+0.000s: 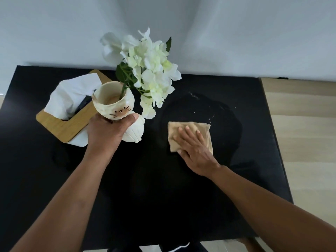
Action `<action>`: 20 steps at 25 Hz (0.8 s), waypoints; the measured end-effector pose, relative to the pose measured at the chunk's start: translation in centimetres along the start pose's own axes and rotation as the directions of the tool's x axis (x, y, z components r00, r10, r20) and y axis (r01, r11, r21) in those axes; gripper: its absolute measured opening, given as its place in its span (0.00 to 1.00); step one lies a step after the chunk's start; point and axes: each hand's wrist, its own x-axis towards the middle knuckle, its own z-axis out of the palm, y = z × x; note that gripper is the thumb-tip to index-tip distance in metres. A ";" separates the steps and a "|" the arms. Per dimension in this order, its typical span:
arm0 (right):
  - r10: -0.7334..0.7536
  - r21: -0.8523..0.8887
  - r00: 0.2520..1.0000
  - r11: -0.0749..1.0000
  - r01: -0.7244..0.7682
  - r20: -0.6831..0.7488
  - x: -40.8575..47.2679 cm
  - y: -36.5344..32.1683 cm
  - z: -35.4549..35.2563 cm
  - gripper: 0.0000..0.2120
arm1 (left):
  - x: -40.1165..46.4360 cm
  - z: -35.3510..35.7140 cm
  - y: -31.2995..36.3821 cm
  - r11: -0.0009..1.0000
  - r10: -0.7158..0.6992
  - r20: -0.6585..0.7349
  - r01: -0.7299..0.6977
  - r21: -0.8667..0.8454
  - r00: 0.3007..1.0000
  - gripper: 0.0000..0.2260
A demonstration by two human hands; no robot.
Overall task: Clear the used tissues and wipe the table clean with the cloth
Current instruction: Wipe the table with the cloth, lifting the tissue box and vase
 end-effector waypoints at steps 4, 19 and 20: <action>0.340 -0.017 0.940 0.940 -0.341 -0.025 8.2 -2.7 -1.0 0.29 | -0.3 0.0 -0.3 1.000 -0.003 -0.007 0.003 0.015 1.000 0.17; 0.518 0.071 0.851 0.855 -0.514 -0.084 12.5 3.6 -5.2 0.30 | 0.1 1.4 -1.8 0.996 0.041 0.059 -0.035 -0.086 0.997 0.17; 0.484 0.054 0.873 0.875 -0.481 -0.066 13.4 2.4 -5.0 0.29 | 0.4 1.9 -1.8 0.996 0.049 0.067 -0.044 -0.081 0.997 0.17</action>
